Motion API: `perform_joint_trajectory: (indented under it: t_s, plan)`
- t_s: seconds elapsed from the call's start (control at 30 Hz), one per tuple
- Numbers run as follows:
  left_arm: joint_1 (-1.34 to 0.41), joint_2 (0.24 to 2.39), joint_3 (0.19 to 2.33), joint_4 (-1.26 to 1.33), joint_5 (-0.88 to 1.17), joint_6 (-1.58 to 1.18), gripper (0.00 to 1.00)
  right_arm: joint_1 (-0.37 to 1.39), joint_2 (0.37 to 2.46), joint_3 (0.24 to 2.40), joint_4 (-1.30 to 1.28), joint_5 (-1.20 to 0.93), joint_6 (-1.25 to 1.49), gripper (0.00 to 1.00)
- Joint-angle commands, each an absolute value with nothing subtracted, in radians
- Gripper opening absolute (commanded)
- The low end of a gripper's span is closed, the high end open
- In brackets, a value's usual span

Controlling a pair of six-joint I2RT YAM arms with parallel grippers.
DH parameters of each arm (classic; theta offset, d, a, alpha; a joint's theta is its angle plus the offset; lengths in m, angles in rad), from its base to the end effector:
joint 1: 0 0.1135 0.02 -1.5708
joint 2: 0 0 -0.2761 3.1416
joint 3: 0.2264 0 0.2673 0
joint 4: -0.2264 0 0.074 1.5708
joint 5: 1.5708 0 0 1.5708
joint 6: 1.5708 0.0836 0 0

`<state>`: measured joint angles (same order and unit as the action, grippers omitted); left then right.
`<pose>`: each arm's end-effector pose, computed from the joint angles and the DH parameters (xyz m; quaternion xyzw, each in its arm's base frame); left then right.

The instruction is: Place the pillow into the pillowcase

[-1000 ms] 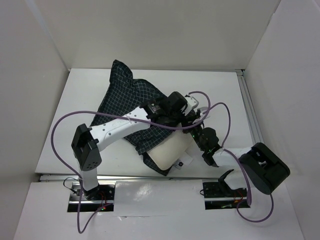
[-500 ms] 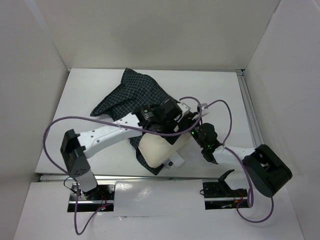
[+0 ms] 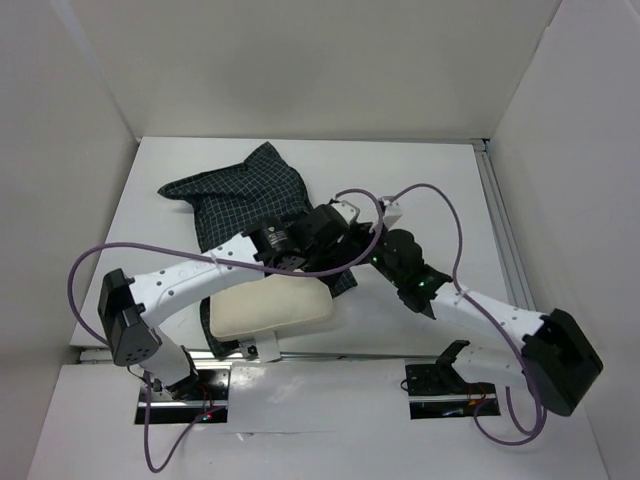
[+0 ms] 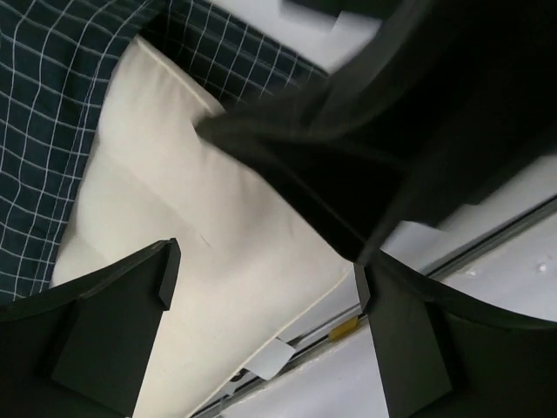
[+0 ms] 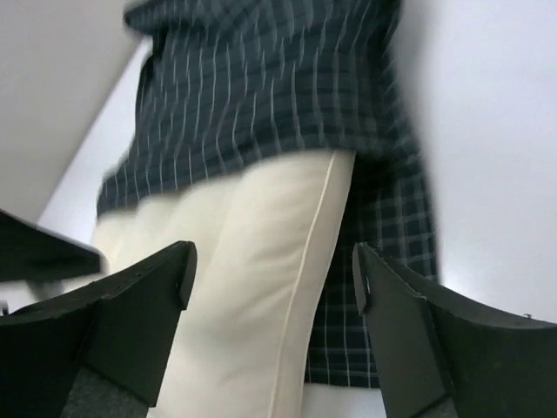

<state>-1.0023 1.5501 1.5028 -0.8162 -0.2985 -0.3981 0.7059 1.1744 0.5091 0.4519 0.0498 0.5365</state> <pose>0.2238 -0.3047 0.3202 0.2269 0.9010 -0.1140 0.3518 0.2381 0.1975 0.2212 -0.0502 0.7767 0.3495 0.5216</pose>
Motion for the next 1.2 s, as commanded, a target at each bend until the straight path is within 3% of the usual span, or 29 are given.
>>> perform_joint_trajectory:
  t_s: [0.0, 0.07, 0.13, 0.27, 0.33, 0.5, 0.63, 0.87, 1.17]
  plan:
    - [-1.014, 1.624, 1.511, -0.857, -0.374, -0.449, 1.0, 0.686, 1.078, 0.658, 0.168, 0.351, 0.486, 0.87]
    - [-1.014, 1.675, 1.54, -0.912, -0.423, -0.492, 1.0, 0.675, 1.078, 0.69, 0.031, 0.486, 0.502, 0.89]
    - [-1.023, 1.767, 1.597, -1.027, -0.486, -0.614, 1.0, 0.635, 1.078, 0.702, -0.006, 0.486, 0.502, 0.9]
    - [-1.035, 1.899, 1.649, -1.21, -0.583, -0.975, 1.0, 0.473, 1.114, 0.692, 0.012, 0.268, 0.526, 0.9]
    - [-1.045, 1.925, 1.603, -1.2, -0.574, -1.031, 1.0, 0.398, 1.153, 0.681, 0.052, 0.094, 0.535, 0.9]
    - [-1.045, 1.977, 1.563, -1.149, -0.514, -1.178, 1.0, 0.246, 1.255, 0.695, 0.083, -0.099, 0.485, 0.88]
    - [-1.045, 1.977, 1.62, -1.137, -0.514, -1.267, 1.0, 0.224, 1.244, 0.658, 0.156, -0.199, 0.474, 0.88]
    - [-1.045, 1.891, 1.585, -1.087, -0.575, -1.335, 1.0, 0.224, 1.235, 0.649, 0.181, -0.19, 0.465, 0.88]
    - [-0.96, 2.034, 1.626, -1.123, -0.578, -1.362, 1.0, 0.224, 1.267, 0.626, 0.276, -0.314, 0.465, 0.88]
